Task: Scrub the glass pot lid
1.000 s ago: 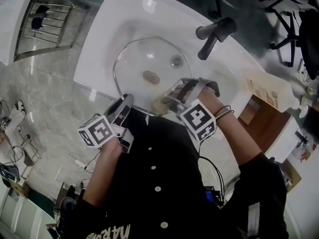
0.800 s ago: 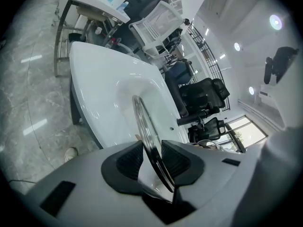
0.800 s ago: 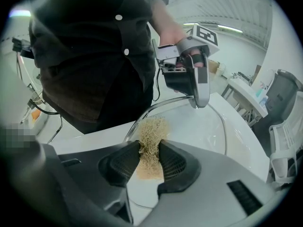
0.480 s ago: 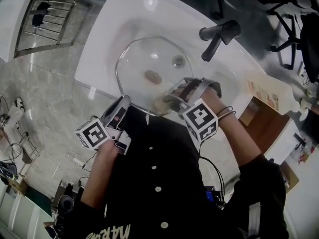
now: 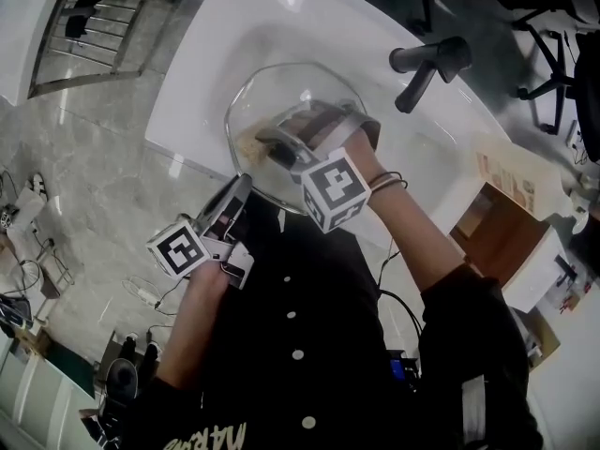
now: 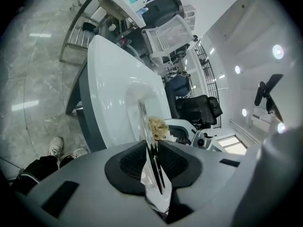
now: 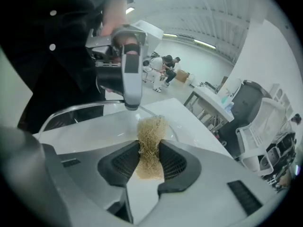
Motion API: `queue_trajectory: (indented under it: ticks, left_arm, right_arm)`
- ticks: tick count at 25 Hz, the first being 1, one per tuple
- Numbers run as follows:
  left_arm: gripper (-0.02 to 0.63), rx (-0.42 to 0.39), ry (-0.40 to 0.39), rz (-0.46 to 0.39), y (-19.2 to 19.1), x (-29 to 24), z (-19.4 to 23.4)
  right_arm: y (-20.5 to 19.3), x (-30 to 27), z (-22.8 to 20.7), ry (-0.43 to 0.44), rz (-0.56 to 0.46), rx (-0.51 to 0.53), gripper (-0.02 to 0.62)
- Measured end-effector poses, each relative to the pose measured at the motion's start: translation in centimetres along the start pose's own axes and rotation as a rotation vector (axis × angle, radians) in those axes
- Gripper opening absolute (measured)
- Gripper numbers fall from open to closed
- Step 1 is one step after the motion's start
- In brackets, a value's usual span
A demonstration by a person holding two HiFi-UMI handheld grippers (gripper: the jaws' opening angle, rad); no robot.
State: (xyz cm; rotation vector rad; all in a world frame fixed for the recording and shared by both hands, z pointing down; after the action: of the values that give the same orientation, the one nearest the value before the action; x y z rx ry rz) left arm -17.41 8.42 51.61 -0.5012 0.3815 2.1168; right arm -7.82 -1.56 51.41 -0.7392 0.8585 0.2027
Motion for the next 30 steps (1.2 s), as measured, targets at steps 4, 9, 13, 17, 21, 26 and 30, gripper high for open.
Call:
queue_trajectory:
  ticks: [4,9,13,17,21,26,30]
  left_arm:
    - [0.091,0.038,-0.031,-0.008,-0.3,0.1,0.3]
    - [0.091,0.042,-0.017,0.002,-0.5,0.2,0.4]
    - [0.091,0.049,-0.022,0.007,-0.5,0.2,0.4]
    - [0.090,0.072,-0.040,0.007,-0.5,0.1,0.3]
    - [0.089,0.089,-0.044,0.007,-0.6,0.0,0.2]
    - [0.087,0.106,-0.060,0.008,-0.6,-0.2,-0.2]
    - [0.086,0.116,-0.075,0.007,-0.5,-0.4,-0.4]
  right_arm:
    - [0.6,-1.0,-0.3,0.017,0.012,0.044,0.138]
    - [1.0,-0.5,0.4,0.068,0.004,0.072,0.137]
    - [1.6,0.2,1.2,0.093,-0.011,0.086,0.135]
    - [2.0,0.8,2.4,0.110,-0.023,0.084,0.135]
    - [2.4,2.0,3.4,0.125,-0.038,0.099,0.135]
    - [2.5,3.3,4.8,0.157,-0.045,0.110,0.135]
    - [2.3,4.0,5.7,0.192,-0.045,0.121,0.135]
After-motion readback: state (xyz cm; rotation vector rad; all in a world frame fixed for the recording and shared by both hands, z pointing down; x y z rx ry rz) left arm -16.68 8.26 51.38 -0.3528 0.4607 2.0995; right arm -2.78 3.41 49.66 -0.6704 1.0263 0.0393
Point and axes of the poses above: the fingertips, and each gripper's own axes: x backward along the fingers, z to its left, y out of its top, the point moved 7 cm from there along x, backward along the fingers, and after that the axes turned 9 degrees about x, right-handed, at the moved point
